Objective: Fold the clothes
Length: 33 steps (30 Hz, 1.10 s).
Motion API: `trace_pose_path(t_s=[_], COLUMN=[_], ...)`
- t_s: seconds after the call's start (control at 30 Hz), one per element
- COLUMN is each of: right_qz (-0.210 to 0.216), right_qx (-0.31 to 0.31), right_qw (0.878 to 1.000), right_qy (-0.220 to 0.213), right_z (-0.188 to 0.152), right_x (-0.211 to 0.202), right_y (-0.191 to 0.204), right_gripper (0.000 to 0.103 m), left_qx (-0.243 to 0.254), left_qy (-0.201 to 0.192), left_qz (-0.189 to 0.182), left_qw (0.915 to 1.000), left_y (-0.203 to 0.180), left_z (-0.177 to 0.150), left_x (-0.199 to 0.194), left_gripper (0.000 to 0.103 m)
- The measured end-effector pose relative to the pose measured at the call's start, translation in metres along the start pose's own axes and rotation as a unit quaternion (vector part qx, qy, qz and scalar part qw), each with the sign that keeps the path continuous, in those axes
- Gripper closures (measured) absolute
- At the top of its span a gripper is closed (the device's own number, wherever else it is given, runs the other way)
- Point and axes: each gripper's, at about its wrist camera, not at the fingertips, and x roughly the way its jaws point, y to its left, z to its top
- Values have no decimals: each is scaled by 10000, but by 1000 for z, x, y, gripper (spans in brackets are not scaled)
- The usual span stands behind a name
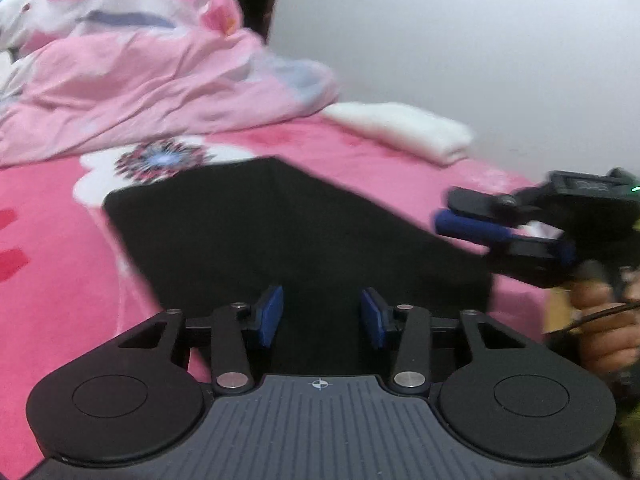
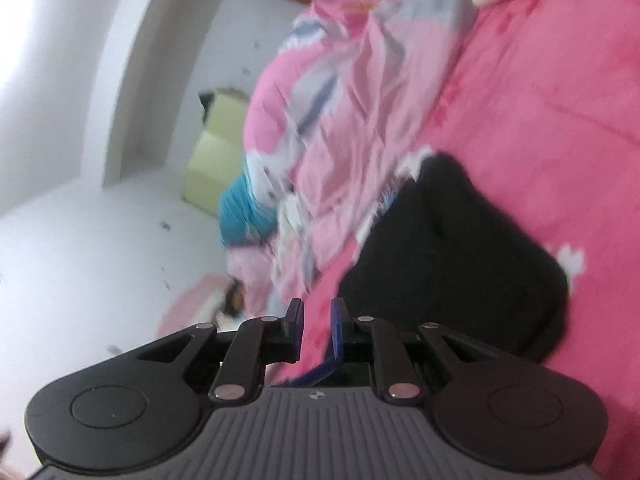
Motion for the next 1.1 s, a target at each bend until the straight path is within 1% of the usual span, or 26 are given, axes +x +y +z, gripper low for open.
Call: trace_pose_path(t_s=[0.07, 0.13, 0.27, 0.3, 0.33, 0.4, 0.43, 0.47, 0.53, 0.57, 0.63, 0.67, 0.77, 0.8, 0.83, 0.87, 0.9, 0.93, 0.97, 1.0, 1.07, 1.1], right_qz=[-104, -70, -118, -132, -128, -90, -66, -37, 15, 33, 65, 75, 109, 129, 153, 180, 207, 229, 248, 267, 293, 308], right_qx=[341, 574, 546, 542, 558, 629, 657, 680, 718, 725, 739, 743, 759, 777, 800, 827, 855, 875, 887, 899, 917, 926], right_qw=[9993, 9983, 9983, 9983, 9983, 9979, 9977, 9976, 9973, 9972, 9971, 9970, 9968, 9967, 9965, 9962, 9959, 9957, 9956, 9954, 9951, 9950], right_qy=[101, 122, 147, 147, 144, 134, 132, 134, 144, 158, 187, 202, 215, 206, 199, 195, 190, 189, 193, 199, 212, 211], right_z=[2, 4, 4, 5, 5, 6, 7, 7, 8, 8, 8, 9, 9, 9, 9, 9, 10, 10, 10, 10, 10, 10], right_x=[1, 5, 6, 7, 8, 9, 9, 10, 11, 11, 13, 13, 12, 11, 11, 10, 10, 9, 9, 9, 9, 8], right_y=[-10, -18, -19, -19, -20, -22, -22, -23, -25, -25, -25, -25, -26, -27, -27, -28, -29, -30, -30, -30, -31, -31], right_gripper=[87, 87, 87, 87, 87, 87, 87, 87, 87, 87, 87, 87, 87, 87, 87, 87, 87, 87, 87, 87, 87, 87], left_qx=[-445, -728, -1227, -1372, -1489, -1549, -1594, -1623, -1506, -1461, -1409, -1407, -1553, -1724, -1951, -2155, -2271, -2308, -2334, -2314, -2180, -2044], left_qy=[-126, -243, -182, -192, -236, -346, -416, -496, -624, -620, -408, -293, 43, 28, -43, -125, -223, -315, -383, -408, -436, -431], left_qz=[-42, 126, 463, 547, 667, 1115, 1169, 1092, 857, 713, 346, 263, 486, 529, 482, 464, 565, 783, 924, 917, 793, 672], left_qw=[9989, 9970, 9912, 9888, 9863, 9810, 9794, 9794, 9829, 9848, 9886, 9893, 9867, 9836, 9796, 9753, 9720, 9693, 9672, 9677, 9718, 9756], left_y=[18, 35, 78, 89, 97, 108, 112, 114, 108, 106, 99, 99, 112, 123, 134, 144, 150, 153, 156, 156, 148, 140], left_z=[2, 7, 18, 22, 27, 37, 41, 45, 52, 55, 57, 58, 56, 56, 57, 60, 64, 69, 73, 78, 87, 91], left_x=[-1, -1, 16, 18, 19, 17, 14, 10, 6, 7, 19, 26, 56, 62, 65, 66, 65, 63, 61, 60, 55, 54], left_gripper=[61, 61, 62, 65, 64, 64, 64, 64, 63, 63, 63, 63, 63, 70, 72, 73, 68, 66, 66, 66, 66, 66])
